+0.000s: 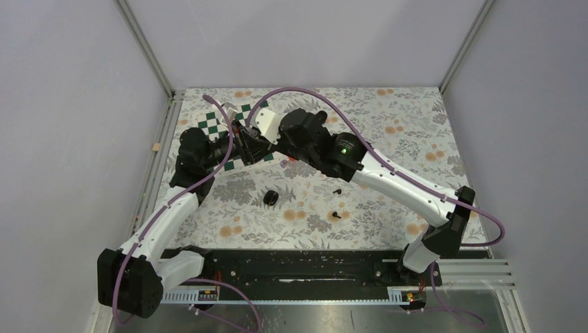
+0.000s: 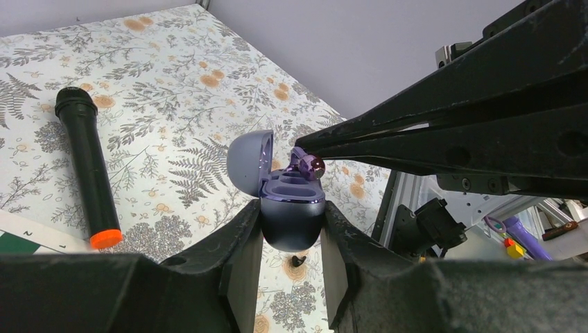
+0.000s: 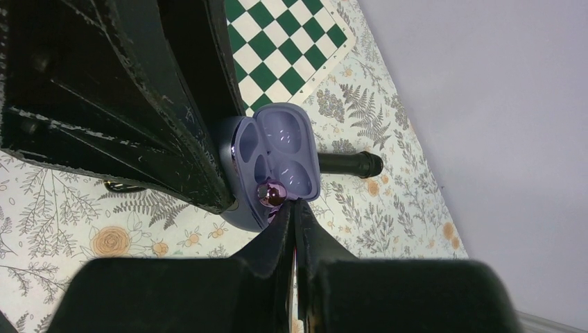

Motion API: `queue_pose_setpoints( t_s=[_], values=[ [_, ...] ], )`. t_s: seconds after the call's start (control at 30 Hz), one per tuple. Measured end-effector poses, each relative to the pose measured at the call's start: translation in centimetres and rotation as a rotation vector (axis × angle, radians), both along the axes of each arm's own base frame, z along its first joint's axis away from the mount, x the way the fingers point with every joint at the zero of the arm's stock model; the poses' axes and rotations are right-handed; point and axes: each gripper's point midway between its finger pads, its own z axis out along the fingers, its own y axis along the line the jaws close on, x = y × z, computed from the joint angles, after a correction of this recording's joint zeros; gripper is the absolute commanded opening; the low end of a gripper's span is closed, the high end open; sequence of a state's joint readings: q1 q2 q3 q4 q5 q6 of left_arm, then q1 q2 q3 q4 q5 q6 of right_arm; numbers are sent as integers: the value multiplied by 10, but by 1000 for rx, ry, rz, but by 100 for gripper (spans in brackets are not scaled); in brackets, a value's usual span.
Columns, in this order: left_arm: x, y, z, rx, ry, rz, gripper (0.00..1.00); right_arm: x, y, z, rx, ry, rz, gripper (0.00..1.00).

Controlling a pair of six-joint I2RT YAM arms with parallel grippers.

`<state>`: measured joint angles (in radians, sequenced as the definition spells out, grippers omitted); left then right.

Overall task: Insert the wireless bluetooth earbuds into the charging case
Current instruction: Place the earbud in the charging case.

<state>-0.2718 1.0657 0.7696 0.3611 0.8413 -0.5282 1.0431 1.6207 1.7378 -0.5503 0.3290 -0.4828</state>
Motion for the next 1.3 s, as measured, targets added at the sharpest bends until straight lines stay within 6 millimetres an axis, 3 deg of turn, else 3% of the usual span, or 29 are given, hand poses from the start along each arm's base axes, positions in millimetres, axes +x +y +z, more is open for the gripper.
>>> queue_pose_setpoints(
  t_s=[0.2, 0.63, 0.8, 0.87, 1.03, 1.23, 1.3],
  values=[
    [-1, 0, 1, 1, -6, 0, 0, 0, 0, 0, -8, -6, 6, 1],
    [-6, -1, -4, 7, 1, -30, 0, -11, -2, -11, 36, 117, 25, 30],
    [-11, -3, -4, 8, -4, -61, 0, -16, -10, -12, 51, 172, 19, 40],
    [-13, -3, -2, 7, -12, -72, 0, -15, -14, -13, 57, 195, 9, 48],
    [-17, -5, 2, 0, -48, -97, 0, -13, -25, -15, 76, 258, -13, 55],
    [-21, -6, 4, 13, -122, -133, 0, -29, -32, -11, 144, 414, 11, 94],
    [-25, -6, 2, 30, -171, -162, 0, -29, -42, -2, 213, 466, -26, 99]
  ],
)
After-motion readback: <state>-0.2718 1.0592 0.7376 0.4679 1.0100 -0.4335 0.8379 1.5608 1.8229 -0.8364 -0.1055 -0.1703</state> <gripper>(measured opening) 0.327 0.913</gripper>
